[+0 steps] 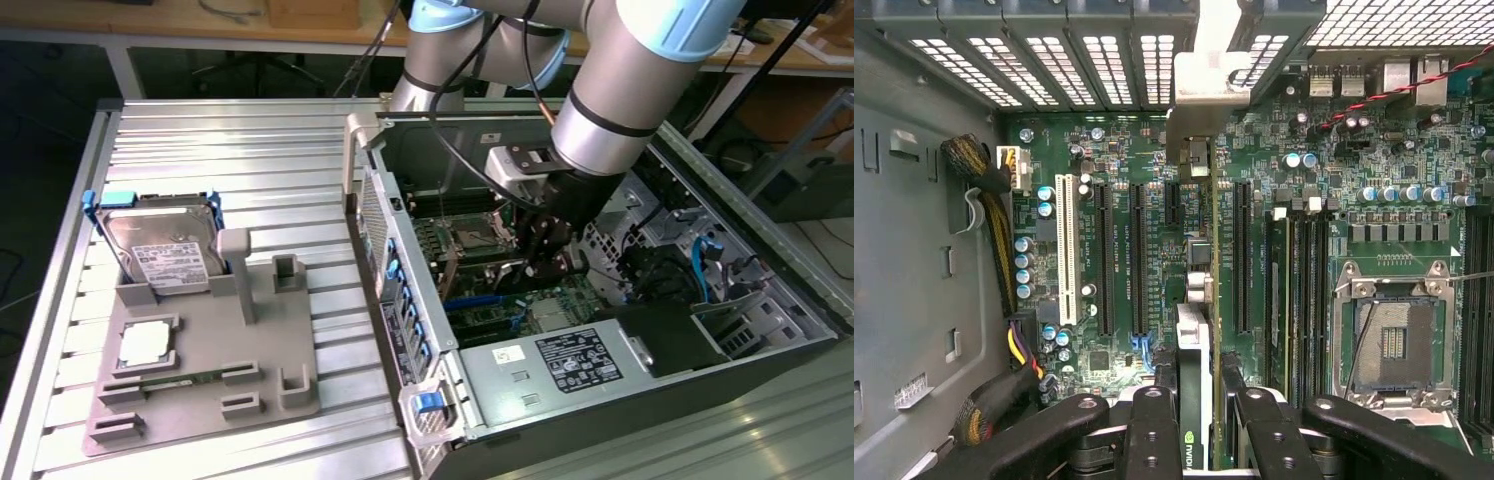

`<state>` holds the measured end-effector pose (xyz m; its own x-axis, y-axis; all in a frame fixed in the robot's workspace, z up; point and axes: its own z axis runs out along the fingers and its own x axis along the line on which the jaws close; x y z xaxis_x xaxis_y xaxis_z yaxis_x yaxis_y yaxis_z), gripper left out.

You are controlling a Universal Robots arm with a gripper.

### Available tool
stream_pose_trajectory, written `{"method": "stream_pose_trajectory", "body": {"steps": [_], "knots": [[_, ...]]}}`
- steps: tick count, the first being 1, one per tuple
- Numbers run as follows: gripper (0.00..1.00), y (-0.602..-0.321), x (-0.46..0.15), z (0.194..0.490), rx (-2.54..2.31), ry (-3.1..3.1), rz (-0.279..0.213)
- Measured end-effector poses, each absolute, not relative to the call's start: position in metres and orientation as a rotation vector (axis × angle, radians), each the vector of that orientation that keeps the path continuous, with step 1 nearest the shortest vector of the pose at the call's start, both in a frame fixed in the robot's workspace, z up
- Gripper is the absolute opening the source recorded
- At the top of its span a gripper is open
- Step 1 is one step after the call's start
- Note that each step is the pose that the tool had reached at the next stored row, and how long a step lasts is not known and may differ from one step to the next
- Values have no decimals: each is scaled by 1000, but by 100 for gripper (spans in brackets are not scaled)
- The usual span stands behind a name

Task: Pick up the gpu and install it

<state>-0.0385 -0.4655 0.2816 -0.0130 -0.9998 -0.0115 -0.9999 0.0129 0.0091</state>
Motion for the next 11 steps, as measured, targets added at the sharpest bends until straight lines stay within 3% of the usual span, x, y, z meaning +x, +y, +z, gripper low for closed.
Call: {"method": "stream_pose_trajectory", "body": {"steps": [11], "knots": [[27,-465,-40,276,-2206,2234,23]]}}
